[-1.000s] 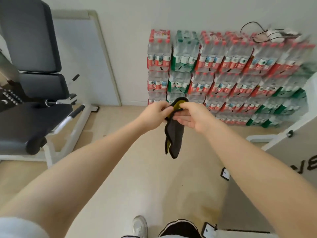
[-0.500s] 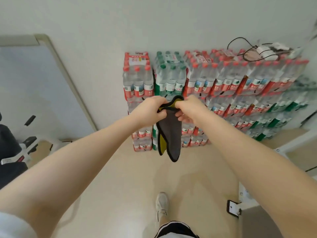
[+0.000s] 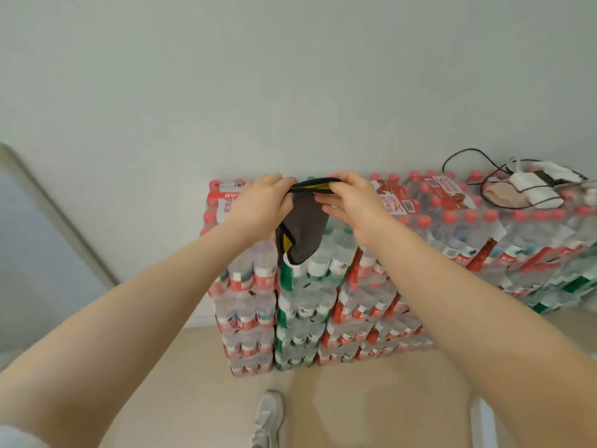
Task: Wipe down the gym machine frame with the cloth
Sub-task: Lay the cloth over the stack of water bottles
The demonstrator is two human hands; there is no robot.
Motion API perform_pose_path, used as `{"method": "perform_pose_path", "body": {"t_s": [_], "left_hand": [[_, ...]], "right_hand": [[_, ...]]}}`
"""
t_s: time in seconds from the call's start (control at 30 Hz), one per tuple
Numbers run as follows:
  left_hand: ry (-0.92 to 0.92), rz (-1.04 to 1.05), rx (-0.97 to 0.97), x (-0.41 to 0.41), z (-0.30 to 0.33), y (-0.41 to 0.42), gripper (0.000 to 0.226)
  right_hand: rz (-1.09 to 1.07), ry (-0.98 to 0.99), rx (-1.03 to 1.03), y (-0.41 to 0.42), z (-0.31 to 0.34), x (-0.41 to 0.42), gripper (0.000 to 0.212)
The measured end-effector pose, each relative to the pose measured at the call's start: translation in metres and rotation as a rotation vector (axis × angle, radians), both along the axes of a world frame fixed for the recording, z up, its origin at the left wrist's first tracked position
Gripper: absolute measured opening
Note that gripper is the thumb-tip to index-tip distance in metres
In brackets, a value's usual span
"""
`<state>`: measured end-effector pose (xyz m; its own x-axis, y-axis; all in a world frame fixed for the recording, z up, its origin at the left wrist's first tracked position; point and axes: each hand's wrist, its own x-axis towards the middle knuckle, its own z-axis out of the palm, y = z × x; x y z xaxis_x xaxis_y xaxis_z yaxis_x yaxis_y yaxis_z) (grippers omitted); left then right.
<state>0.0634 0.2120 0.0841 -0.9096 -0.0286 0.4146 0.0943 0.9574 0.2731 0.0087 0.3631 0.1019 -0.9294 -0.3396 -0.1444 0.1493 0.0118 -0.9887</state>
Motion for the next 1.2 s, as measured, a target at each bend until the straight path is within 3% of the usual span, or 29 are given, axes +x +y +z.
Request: {"method": "perform_pose_path", "body": {"t_s": [0.13,0.3,0.37,0.53,0.7,0.8,0.87,0.97,1.07,1.2], "left_hand": [[0.055,0.036,-0.004,-0.086,0.023,-0.035,0.039],[0.159,-0.08,0.245,-0.159,0.063,-0.059,0.03],[0.143,-0.125,0.247,-0.176,0.067,-0.064,0.022],[-0.139,-0.233,0.153,-0.189,0.025,-0.069,0.019],[-0.522,-0.33,0.155,-0.16,-0.03,-0.065,0.014],[-0.641,-0.38,0.189,-0.138,-0.048,-0.061,0.01],[-0.675,-0.4,0.228,-0.128,-0.052,-0.058,0.01],[-0.629,-0.353,0.294,-0.126,-0.054,-0.058,0.015],[-0.42,-0.216,0.329,-0.139,-0.051,-0.065,0.023],[-0.162,-0.081,0.189,-0.162,-0.051,-0.071,0.037]], "right_hand": [[-0.05,0.114,-0.144,-0.036,0.013,-0.074,0.018],[-0.101,0.169,-0.275,-0.062,0.043,-0.149,0.017],[-0.137,0.204,-0.244,-0.06,0.046,-0.167,0.019],[-0.175,0.219,0.182,-0.044,0.006,-0.174,0.02],[0.255,0.029,0.52,-0.012,-0.042,-0.154,0.02],[0.555,-0.015,0.652,0.005,-0.055,-0.137,0.028],[0.6,0.027,0.677,0.009,-0.061,-0.131,0.026],[0.425,0.187,0.632,0.006,-0.065,-0.129,0.021],[0.182,0.24,0.512,-0.012,-0.066,-0.138,0.016],[0.008,0.325,0.577,-0.048,-0.069,-0.161,0.014]]}}
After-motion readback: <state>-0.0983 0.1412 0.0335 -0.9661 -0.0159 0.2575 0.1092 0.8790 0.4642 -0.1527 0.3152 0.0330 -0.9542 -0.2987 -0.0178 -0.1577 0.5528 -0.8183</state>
